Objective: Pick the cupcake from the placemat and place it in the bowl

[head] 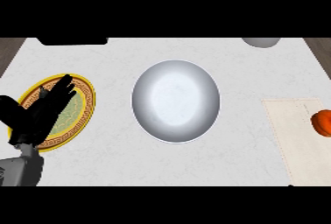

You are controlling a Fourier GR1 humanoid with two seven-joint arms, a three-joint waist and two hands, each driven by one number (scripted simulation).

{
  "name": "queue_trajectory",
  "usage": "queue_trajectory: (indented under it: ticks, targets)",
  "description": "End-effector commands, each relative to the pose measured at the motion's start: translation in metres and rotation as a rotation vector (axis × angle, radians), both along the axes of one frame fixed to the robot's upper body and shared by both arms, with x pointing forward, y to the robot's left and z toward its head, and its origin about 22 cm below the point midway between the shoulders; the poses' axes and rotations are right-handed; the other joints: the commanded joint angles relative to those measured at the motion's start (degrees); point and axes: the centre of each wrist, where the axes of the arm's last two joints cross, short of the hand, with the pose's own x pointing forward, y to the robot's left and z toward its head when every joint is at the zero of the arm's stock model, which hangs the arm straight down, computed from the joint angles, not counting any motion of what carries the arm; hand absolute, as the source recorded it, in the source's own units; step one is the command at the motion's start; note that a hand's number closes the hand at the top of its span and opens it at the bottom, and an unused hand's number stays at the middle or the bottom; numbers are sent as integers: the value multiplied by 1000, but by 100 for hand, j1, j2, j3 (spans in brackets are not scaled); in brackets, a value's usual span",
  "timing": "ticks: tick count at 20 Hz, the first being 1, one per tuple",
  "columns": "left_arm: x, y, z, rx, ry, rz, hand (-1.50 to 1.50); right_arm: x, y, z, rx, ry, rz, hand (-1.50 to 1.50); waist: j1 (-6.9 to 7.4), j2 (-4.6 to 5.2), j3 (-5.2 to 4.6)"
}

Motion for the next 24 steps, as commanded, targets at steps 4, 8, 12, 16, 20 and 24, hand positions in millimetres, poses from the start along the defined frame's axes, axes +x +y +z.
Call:
queue_trajectory:
  ticks: [4,8,12,16,20,24]
  targets:
    - [-3,-3,-4,17,11,-15,0,-31,14,72,-35,-233,-9,150,90,-16,-19]
    - [6,-6,0,-6,-12,-27,0,-21,35,77,76,-280,27,150,82,-5,-22]
    - [9,-13,-2,-8,-6,-27,0,-10,56,82,141,-348,46,150,125,22,-11]
    - [7,-12,6,3,-10,-42,0,3,72,87,140,-382,38,150,249,28,-2]
    - [12,-22,12,-5,-16,-54,0,24,91,92,106,-429,22,150,311,49,3]
    - [19,-17,11,3,-8,-55,0,55,99,105,116,-474,19,150,353,107,5]
